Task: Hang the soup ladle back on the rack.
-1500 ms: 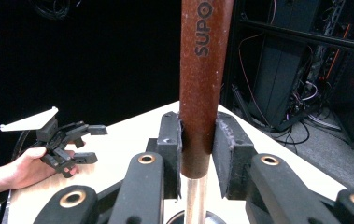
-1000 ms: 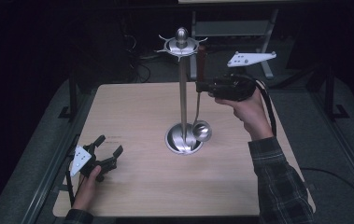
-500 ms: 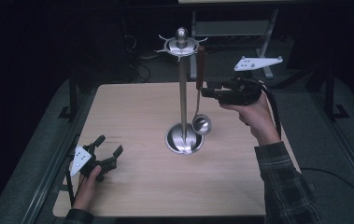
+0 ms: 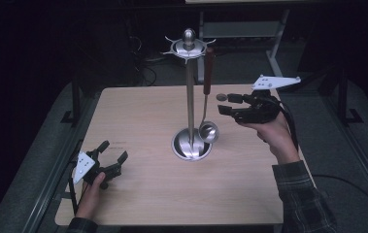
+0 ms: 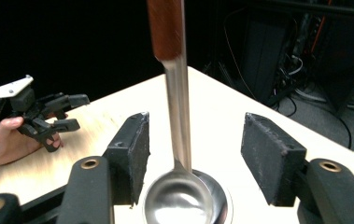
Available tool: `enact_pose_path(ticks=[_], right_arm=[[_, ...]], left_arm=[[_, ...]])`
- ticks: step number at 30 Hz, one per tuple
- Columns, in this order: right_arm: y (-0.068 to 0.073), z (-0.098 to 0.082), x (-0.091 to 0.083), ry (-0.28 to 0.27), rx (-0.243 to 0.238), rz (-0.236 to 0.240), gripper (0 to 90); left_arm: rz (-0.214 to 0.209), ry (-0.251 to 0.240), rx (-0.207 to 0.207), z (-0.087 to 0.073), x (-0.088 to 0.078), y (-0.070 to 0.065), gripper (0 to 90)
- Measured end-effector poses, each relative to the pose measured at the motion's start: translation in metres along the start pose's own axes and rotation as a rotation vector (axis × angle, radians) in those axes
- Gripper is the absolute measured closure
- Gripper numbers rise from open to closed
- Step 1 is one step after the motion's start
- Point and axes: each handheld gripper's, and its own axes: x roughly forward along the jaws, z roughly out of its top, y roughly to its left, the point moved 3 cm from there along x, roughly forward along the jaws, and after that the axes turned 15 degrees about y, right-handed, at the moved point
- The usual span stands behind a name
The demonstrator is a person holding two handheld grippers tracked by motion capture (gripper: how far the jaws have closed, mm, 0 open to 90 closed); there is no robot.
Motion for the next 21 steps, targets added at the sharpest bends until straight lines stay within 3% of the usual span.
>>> enact_pose_path(ticks=[21], right_arm=[[-0.013, -0.066, 0.012, 0.03, 0.047, -0.062, 27.2]], left_arm=[[0.002, -0.003, 0.002, 0.0, 0.0, 0.0, 14.3]])
